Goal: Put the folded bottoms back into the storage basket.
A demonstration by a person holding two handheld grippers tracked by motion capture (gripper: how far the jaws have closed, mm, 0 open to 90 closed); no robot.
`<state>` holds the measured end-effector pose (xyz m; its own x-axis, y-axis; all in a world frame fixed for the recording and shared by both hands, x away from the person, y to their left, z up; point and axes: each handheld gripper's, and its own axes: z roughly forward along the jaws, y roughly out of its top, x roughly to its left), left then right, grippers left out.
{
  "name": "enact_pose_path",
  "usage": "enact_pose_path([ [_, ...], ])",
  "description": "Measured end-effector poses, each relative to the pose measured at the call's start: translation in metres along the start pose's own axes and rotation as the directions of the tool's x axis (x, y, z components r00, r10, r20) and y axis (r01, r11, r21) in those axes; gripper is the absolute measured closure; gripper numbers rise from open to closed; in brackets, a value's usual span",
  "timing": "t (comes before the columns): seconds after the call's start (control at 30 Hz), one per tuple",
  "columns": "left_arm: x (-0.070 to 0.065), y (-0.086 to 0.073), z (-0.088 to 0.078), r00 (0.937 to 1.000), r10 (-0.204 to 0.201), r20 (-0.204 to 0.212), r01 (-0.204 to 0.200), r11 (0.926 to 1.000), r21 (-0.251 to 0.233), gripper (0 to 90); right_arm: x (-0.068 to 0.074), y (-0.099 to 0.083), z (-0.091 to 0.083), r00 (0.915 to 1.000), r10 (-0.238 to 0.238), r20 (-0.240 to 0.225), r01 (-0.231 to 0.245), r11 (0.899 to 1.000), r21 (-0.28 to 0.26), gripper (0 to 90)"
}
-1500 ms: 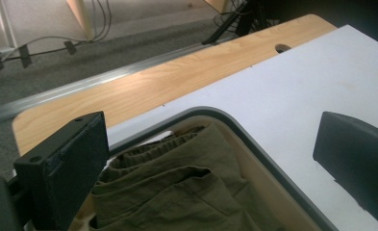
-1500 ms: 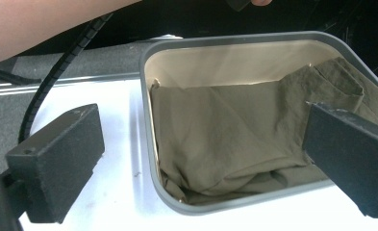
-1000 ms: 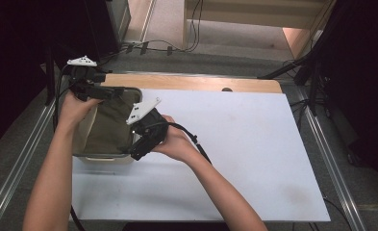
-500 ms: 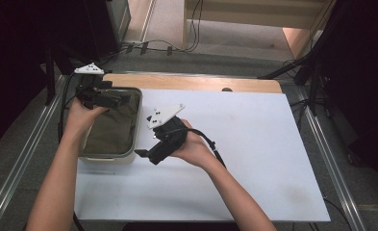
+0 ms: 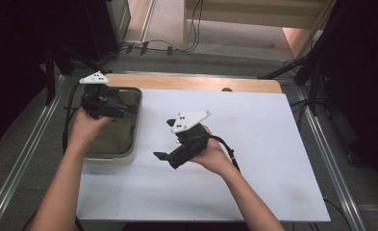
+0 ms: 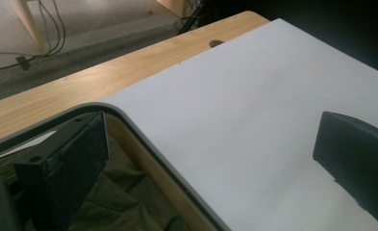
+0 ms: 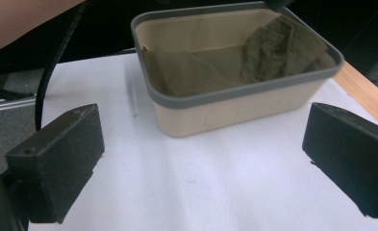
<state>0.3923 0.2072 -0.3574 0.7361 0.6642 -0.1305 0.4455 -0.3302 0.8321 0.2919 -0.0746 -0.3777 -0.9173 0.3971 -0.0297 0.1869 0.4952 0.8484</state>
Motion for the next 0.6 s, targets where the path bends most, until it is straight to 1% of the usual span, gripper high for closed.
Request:
enact_pose_path([
  [0.17,-0.017,-0.005,0.002,0.9990,0.034,0.030,-0.034,0.9994,0.003,0.0,-0.004,-0.013,-0.015,0.9995,0.025,0.017,-0.024,1.000,-0.005,0.0],
  [0.27,-0.025,-0.008,0.003,0.9980,0.044,0.046,-0.044,0.9990,0.005,0.0,-0.006,-0.020,-0.025,0.9988,0.038,0.029,-0.038,0.999,-0.008,0.0],
  [0.33,-0.031,-0.011,0.004,0.9968,0.046,0.065,-0.046,0.9989,-0.004,0.0,-0.007,-0.025,-0.032,0.9983,0.045,0.037,-0.045,0.999,-0.013,0.0],
  [0.47,-0.041,-0.016,0.005,0.9944,0.059,0.087,-0.060,0.9982,0.003,0.0,-0.007,-0.035,-0.044,0.9973,0.058,0.046,-0.057,0.998,-0.020,0.0],
  [0.6,-0.054,-0.020,0.005,0.9912,0.084,0.103,-0.085,0.9964,0.004,0.0,-0.006,-0.045,-0.058,0.9965,0.068,0.050,-0.067,0.998,-0.013,0.0],
])
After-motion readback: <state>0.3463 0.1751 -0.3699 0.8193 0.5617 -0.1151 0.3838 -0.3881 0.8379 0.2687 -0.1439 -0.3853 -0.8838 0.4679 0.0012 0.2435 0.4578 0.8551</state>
